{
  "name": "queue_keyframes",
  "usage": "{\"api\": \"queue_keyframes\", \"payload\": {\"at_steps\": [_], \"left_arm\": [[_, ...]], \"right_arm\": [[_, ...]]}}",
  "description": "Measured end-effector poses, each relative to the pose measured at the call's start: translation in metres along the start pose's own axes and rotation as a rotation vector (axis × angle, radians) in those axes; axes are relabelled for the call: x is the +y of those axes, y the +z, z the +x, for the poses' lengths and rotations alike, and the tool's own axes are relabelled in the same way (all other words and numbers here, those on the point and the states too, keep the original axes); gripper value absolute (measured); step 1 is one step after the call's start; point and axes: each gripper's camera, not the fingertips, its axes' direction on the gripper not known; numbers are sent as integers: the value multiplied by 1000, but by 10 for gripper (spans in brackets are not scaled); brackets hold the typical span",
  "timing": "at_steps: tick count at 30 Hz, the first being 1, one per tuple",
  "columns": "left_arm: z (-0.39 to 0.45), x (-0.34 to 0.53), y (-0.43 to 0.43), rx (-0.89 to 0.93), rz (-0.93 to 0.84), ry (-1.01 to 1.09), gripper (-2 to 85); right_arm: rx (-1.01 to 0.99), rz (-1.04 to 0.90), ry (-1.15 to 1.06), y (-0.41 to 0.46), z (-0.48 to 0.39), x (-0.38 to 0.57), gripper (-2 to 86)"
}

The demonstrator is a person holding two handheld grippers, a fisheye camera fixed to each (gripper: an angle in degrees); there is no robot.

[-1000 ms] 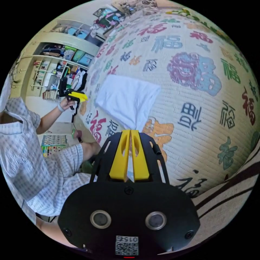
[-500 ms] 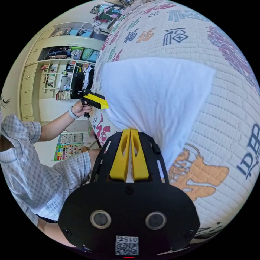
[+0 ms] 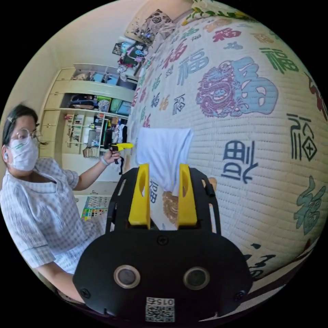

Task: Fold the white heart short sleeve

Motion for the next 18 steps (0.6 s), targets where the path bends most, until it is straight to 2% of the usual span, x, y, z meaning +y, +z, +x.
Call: {"api": "queue_keyframes", "payload": {"at_steps": [5,8,12,18], "left_arm": [[-31,-16,-14,70,-13,-43,149],[-46,-24,-15,199,-29,-42,139],[-36,-36,-15,216,-87,32,126],[-30,-37,-31,341,-83,74,110]], "right_arm": [[-61,-134,40,50,30,-24,142],[-107,-145,-26,70,32,-35,136],[-93,-190,-88,95,26,-47,123],[-196,-181,-92,125,31,-57,106]]}}
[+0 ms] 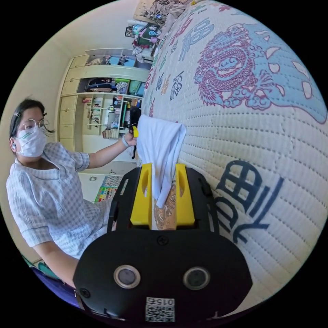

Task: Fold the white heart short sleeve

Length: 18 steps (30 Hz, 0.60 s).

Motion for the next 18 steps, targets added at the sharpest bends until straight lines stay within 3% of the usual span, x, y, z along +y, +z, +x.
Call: {"api": "queue_keyframes", "payload": {"at_steps": [2,7,10,18], "left_arm": [[6,4,-13,23,6,4,102],[20,15,-47,67,14,-43,76],[37,32,-77,82,19,-58,69],[119,169,-246,103,152,-99,65]], "right_arm": [[-118,8,-19,22,2,-11,92],[-165,-25,-13,69,1,-40,45],[-82,-18,3,90,-22,-52,26],[-132,-110,-83,222,-135,-119,9]]}}
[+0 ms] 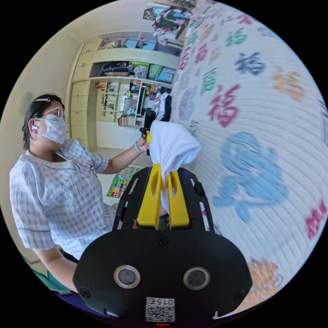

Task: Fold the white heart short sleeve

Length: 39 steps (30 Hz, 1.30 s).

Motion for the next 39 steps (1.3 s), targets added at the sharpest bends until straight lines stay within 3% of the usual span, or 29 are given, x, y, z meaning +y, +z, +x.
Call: {"api": "queue_keyframes", "payload": {"at_steps": [8,13,17,23,31,34,36,38,39], "left_arm": [[120,200,-285,-262,75,-187,65],[150,262,-392,-378,21,-279,65],[125,281,-438,-414,-10,-333,66],[79,291,-451,-312,-34,-370,75],[112,337,-489,-352,83,-396,63],[137,353,-501,-464,82,-441,59],[158,358,-514,-654,118,-490,62],[196,358,-523,-939,284,-481,71],[205,356,-522,-962,342,-455,74]], "right_arm": [[-269,-117,-103,290,-78,-124,5],[-291,-139,-109,425,-111,-165,4],[-223,-133,-21,501,-114,-179,4],[-154,-148,121,545,-90,-181,8],[-114,-258,84,559,-102,-190,20],[-18,-323,40,539,-116,-197,27],[102,-313,-26,519,-128,-211,53],[255,-252,-119,501,-145,-242,102],[285,-235,-143,499,-149,-251,112]]}}
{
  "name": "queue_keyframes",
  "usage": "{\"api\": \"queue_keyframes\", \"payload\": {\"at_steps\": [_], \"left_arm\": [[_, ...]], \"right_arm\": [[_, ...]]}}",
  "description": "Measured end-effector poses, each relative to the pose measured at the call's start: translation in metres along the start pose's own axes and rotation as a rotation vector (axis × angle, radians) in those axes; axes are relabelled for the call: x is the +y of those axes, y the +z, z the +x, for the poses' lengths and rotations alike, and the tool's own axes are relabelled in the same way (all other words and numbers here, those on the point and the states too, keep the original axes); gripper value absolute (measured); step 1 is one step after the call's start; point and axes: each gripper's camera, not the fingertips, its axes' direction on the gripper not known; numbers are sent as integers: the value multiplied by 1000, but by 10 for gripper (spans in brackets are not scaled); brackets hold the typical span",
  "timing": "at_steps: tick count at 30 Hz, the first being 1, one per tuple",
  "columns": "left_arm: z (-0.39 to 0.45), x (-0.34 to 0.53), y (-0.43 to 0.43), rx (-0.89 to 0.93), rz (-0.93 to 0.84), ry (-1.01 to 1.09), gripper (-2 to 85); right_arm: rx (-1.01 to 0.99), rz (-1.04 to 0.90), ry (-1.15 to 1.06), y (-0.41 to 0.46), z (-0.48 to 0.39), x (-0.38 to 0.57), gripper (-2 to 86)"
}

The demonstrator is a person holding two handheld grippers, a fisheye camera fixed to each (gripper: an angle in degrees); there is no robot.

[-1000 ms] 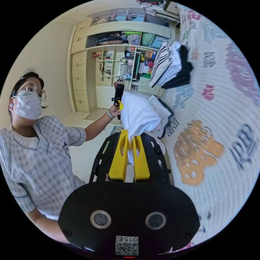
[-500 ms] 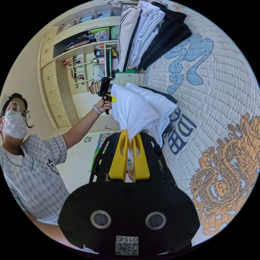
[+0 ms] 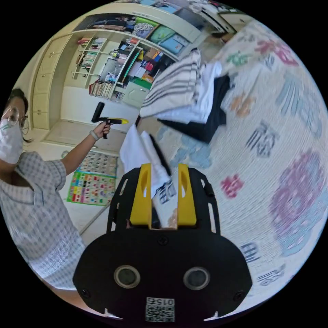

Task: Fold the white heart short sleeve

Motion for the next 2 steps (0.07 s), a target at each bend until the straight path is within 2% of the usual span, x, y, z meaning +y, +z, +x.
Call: {"api": "queue_keyframes", "payload": {"at_steps": [2], "left_arm": [[20,-6,-2,75,133,4,95]], "right_arm": [[123,46,-53,-8,-5,-37,120]]}}
